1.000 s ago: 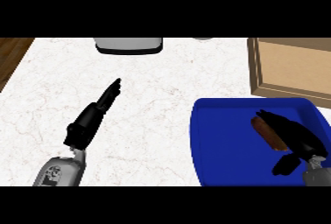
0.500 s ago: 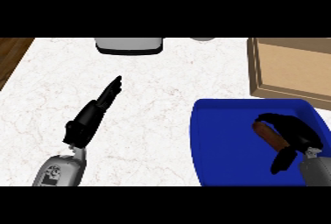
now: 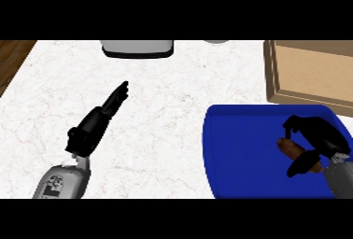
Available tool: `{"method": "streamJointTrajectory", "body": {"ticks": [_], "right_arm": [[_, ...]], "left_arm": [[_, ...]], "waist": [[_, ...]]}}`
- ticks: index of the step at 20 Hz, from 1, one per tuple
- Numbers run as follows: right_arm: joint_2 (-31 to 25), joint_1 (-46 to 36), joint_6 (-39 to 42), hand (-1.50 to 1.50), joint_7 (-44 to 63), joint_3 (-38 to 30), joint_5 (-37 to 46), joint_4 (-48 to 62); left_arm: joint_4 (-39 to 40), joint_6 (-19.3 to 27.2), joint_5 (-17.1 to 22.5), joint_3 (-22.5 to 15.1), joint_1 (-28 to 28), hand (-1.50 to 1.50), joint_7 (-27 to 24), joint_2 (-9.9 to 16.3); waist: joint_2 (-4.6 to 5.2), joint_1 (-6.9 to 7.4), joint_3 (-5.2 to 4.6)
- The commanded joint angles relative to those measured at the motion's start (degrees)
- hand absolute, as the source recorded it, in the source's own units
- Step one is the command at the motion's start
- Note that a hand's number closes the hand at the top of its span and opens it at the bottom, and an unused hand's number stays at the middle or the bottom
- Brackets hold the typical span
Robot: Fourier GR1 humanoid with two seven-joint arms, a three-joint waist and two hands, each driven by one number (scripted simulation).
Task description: Pick the sweet potato from the tray and place it in the cardboard box
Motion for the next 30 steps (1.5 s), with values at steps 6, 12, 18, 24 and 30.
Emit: {"method": "streamJointTrajectory", "body": {"ticks": [6, 12, 18, 24, 30], "right_arm": [[-0.98, -6.34, -10.09, 1.5, -1.28, -5.86, 0.51, 2.63], [-1.56, -1.47, -6.49, 1.5, 4.09, -7.47, -1.94, -16.81], [-6.02, 4.25, 6.17, 1.5, 4.35, -14.35, -13.52, -36.83], [-5.88, 3.1, 12.37, 1.5, 11.89, -23.87, -22.72, -47.13], [-4.73, 0.23, 13.79, 1.5, 19.39, -27.52, -25.1, -47.01]], "left_arm": [[-0.92, 1.07, -2.43, -1.95, 3.33, 0.0, -2.01, -1.61], [1.5, -2.54, 2.08, 3.83, -0.84, 0.0, -0.89, 1.85], [0.14, 1.32, -1.95, 0.1, 0.75, 0.0, 0.03, -1.82], [-0.96, 1.65, -2.16, -0.81, -0.7, 0.0, 2.93, -3.19], [0.93, -0.04, -1.12, 1.18, -1.63, 0.0, 1.09, -2.08]], "waist": [[0.33, 0.24, 0.54], [0.09, -0.88, 0.45], [-0.11, -1.82, 0.43], [0.1, -1.08, 0.48], [0.28, -0.32, 0.5]]}}
